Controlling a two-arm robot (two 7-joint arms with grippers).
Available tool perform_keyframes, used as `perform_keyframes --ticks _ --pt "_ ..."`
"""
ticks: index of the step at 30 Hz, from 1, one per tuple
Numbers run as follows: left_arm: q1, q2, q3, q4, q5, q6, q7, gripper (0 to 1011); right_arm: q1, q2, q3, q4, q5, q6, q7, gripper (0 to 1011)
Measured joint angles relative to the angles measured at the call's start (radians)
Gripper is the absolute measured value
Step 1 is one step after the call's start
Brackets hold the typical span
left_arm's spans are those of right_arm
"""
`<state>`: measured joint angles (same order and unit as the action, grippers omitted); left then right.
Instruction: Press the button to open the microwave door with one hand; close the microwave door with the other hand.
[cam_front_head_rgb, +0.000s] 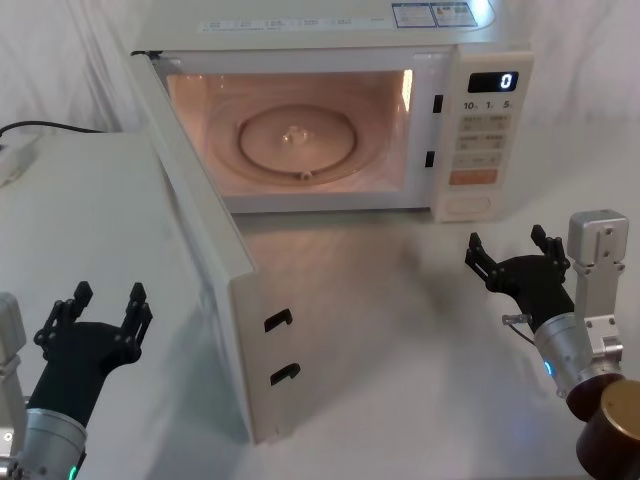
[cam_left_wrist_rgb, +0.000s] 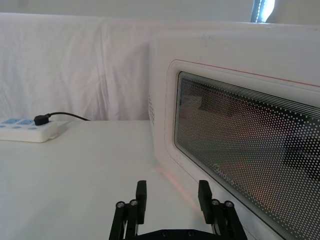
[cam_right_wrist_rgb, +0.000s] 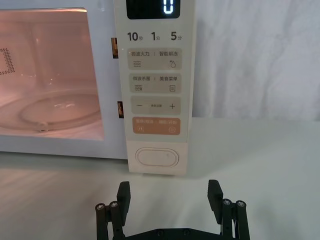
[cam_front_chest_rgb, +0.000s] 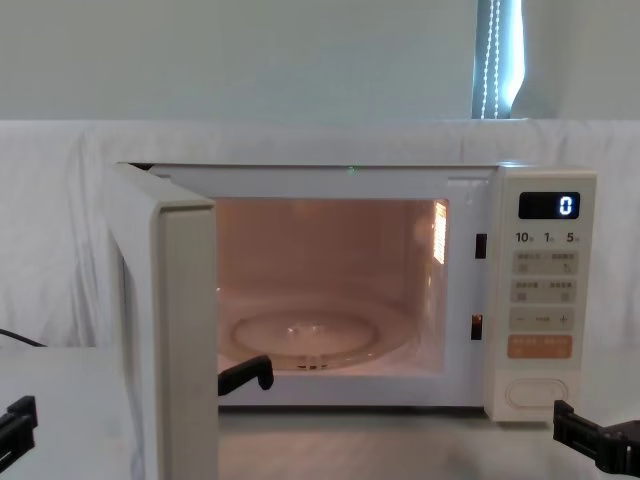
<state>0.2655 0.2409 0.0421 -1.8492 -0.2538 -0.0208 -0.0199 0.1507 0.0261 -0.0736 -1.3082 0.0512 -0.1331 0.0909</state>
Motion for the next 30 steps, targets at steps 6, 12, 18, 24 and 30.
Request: perform_keyframes --ticks 6,12,18,24,30 --pt "0.0 0.0 0.0 0.0 0.0 0.0 0.0 503 0.0 0.0 0.0 0.0 0.0 0.0 0.0 1002" --pt "0.0 0.0 0.0 0.0 0.0 0.0 0.0 296 0.0 0.0 0.0 0.0 0.0 0.0 0.0 1002" --pt "0.0 0.0 0.0 0.0 0.0 0.0 0.0 100 0.0 0.0 0.0 0.0 0.0 0.0 0.0 1002" --pt "-0.001 -0.009 -0.011 -0.006 0.011 0.0 -0.005 0 0.0 0.0 0.0 0.0 0.0 0.0 0.0 1002" --pt "-0.008 -0.018 -0.024 -0.027 0.023 0.011 -0.021 0 0.0 0.0 0.0 0.0 0.0 0.0 0.0 1002"
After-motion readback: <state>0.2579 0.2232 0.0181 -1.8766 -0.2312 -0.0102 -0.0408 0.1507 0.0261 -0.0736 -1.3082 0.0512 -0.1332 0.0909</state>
